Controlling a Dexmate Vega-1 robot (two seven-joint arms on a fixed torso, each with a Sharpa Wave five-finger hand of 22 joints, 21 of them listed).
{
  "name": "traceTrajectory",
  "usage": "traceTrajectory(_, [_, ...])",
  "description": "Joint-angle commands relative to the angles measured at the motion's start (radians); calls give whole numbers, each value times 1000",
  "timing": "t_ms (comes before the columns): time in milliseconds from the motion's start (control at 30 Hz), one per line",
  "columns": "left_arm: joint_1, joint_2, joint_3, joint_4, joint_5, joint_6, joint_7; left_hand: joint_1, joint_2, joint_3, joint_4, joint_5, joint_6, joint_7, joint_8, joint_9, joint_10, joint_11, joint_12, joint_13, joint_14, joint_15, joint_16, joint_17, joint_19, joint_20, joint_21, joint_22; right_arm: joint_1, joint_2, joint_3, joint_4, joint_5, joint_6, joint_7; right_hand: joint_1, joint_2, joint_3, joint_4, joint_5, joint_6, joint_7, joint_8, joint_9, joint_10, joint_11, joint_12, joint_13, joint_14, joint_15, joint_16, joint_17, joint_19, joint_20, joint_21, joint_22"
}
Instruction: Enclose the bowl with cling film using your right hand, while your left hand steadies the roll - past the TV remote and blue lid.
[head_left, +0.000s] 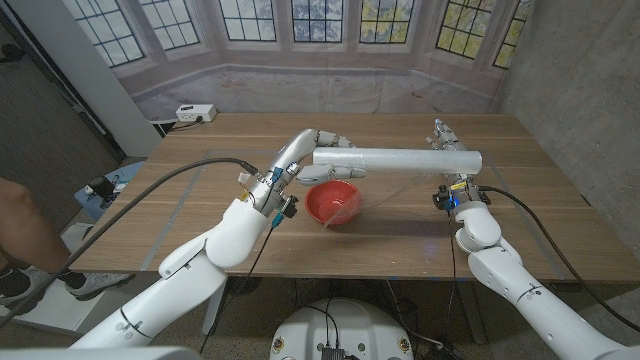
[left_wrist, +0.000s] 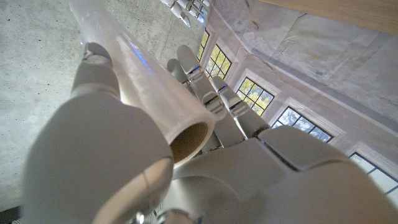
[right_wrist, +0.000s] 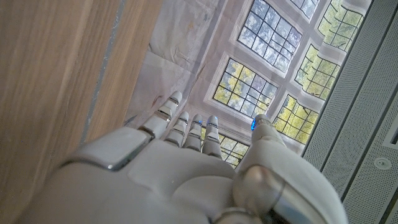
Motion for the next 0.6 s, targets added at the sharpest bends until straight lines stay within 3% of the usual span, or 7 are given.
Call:
traceTrajectory(33, [-23, 5, 36, 2, -64, -28, -65, 240, 252, -1, 3, 6, 6, 9, 3, 3, 5, 7, -3, 5, 3, 5, -1, 2, 6, 10, 1, 4, 1, -3, -2, -15, -13, -7, -8, 10, 3, -2, 2, 3, 0, 2, 3, 4, -1, 0, 3, 2, 6, -43, 4, 2, 8, 2, 3, 4])
traceTrajectory(600, [-3, 29, 58, -26, -129, -20, -110, 224, 252, -4, 8, 6, 4, 14, 4, 3, 7, 11, -7, 10, 4, 11, -1, 4, 9, 16, 2, 4, -33, -25, 14, -54, -20, -20, -19, 11, 3, -2, 2, 3, -1, 3, 3, 4, -1, 0, 3, 2, 6, -43, 3, 2, 8, 2, 3, 4])
